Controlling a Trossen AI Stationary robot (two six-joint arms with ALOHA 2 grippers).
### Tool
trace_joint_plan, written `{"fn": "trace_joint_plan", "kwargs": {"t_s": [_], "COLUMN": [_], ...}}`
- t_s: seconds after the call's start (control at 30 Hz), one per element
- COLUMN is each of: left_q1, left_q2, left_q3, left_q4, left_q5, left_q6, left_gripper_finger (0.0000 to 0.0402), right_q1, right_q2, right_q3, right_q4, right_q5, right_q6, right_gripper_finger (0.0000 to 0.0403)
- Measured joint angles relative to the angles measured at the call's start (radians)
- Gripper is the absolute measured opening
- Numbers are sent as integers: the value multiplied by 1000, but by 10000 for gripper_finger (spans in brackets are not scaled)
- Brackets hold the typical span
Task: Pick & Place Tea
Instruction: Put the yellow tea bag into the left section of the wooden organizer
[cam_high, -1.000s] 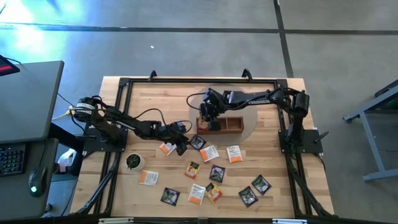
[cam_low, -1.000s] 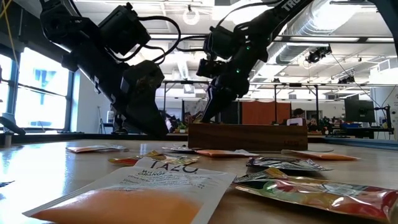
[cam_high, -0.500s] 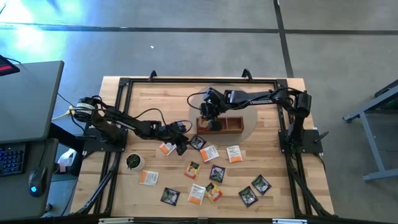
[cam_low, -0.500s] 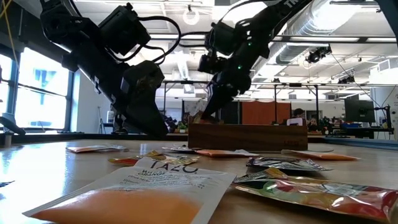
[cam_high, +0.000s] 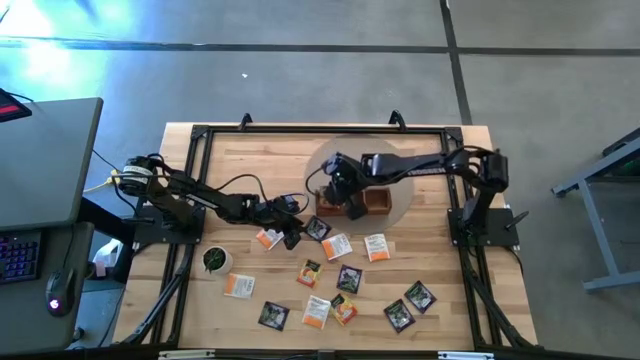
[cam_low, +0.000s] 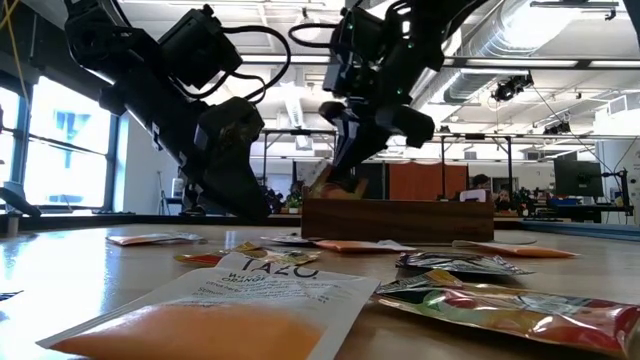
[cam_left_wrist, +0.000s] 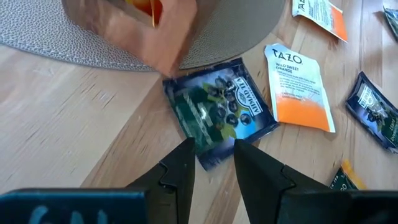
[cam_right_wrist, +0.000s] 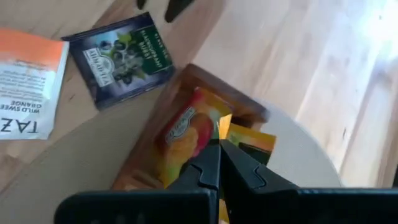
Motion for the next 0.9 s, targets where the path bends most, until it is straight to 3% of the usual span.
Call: {"fn": "trace_joint_plan", "kwargs": {"t_s": [0.4,0.53,0.77,0.9], "left_q1": [0,0,0,0], "left_q2": [0,0,0,0], "left_q3": [0,0,0,0], "left_q4": [0,0,0,0], "left_q5": [-6,-6,-6,-6], "left_q6": [-4,-4,-3,-2], "left_gripper_finger": [111,111,111,111], "right_q1": [31,32,31,32], "right_q2": [9,9,9,8], "right_q3": [0,0,0,0], "right_q4": [83,97,93,90], "right_q5": [27,46,192,195], "right_q6": [-34,-8,-2,21], "right_gripper_finger": [13,35,90,116]}}
